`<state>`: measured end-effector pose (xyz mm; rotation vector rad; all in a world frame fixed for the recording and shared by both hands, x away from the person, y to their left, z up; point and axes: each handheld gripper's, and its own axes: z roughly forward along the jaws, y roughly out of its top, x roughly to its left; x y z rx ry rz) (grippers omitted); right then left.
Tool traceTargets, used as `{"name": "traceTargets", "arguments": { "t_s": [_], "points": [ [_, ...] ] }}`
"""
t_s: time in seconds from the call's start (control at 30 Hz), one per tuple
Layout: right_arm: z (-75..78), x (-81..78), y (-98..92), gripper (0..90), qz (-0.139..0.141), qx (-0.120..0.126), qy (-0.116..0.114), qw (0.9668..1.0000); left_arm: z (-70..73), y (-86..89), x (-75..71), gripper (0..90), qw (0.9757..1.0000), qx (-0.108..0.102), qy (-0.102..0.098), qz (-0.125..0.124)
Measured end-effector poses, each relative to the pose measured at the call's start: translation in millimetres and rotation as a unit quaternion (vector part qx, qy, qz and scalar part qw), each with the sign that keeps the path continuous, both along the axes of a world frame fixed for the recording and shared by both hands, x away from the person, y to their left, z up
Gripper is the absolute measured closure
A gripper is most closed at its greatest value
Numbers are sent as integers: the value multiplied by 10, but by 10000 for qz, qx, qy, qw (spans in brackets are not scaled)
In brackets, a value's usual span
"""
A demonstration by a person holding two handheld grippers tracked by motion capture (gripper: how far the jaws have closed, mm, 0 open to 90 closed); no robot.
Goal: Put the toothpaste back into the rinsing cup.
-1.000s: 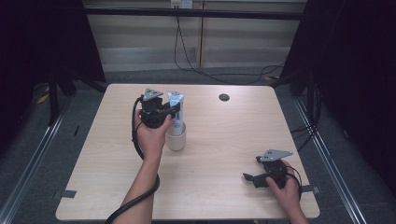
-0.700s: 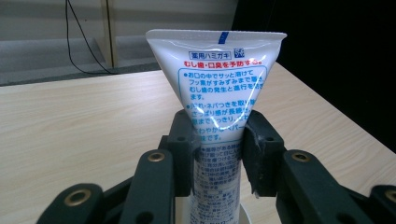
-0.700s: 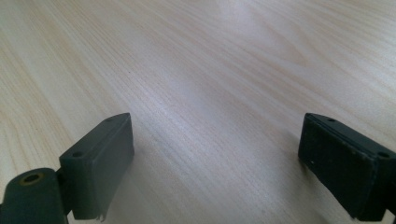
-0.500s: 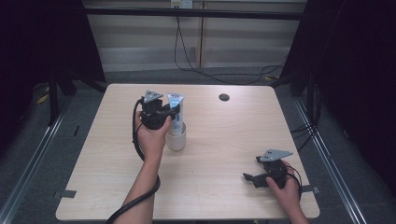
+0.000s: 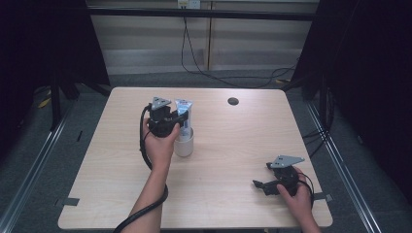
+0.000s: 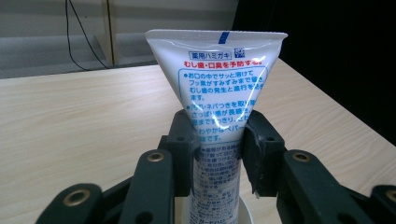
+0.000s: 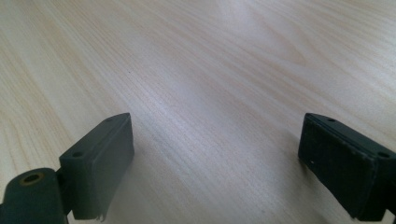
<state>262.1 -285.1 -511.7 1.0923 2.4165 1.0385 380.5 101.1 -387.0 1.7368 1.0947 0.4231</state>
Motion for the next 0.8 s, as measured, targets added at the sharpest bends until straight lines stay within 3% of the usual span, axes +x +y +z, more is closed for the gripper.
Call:
{"name": "traceTargets", "arguments": {
  "t_s": [0.8],
  "points": [
    [0,0,0,101,2,-1,-2,10000,-164,16,-66,665,10000,10,24,92]
  ]
}}
